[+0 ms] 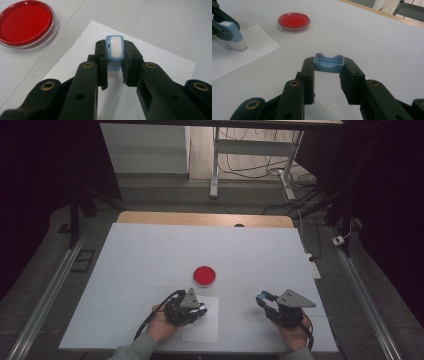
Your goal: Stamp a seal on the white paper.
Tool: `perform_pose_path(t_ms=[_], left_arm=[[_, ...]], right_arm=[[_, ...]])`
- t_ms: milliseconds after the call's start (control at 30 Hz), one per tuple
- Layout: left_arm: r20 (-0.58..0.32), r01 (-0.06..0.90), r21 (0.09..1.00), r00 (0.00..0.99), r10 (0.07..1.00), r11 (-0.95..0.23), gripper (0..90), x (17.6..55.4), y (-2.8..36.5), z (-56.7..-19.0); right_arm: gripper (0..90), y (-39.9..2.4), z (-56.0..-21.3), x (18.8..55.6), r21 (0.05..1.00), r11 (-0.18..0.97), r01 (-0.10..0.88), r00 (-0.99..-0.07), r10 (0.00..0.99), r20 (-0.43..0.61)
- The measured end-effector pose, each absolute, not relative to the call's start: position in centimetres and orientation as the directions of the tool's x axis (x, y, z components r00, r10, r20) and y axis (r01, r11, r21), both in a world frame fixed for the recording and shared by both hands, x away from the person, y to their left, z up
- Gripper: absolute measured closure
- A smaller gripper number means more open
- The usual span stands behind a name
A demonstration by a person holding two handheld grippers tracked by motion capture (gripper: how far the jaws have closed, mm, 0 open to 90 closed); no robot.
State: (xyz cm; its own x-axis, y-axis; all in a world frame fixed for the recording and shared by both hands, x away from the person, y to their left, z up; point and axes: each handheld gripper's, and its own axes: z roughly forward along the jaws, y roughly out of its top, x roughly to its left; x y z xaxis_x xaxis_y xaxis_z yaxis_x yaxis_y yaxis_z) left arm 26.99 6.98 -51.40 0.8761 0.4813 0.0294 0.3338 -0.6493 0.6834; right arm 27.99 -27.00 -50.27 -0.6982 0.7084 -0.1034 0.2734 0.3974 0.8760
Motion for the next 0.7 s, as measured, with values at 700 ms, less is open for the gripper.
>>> perform_pose_path(t_ms=[700], left_arm=[[-0.030, 0.332, 0.775, 0.869, 0.493, -0.537, 76.1, 26.8, 8.2, -49.0]], right_arm=[[65.0, -27.2, -50.1, 27.9, 0.881, 0.391, 0.265, -0.694, 0.712, -0.107]])
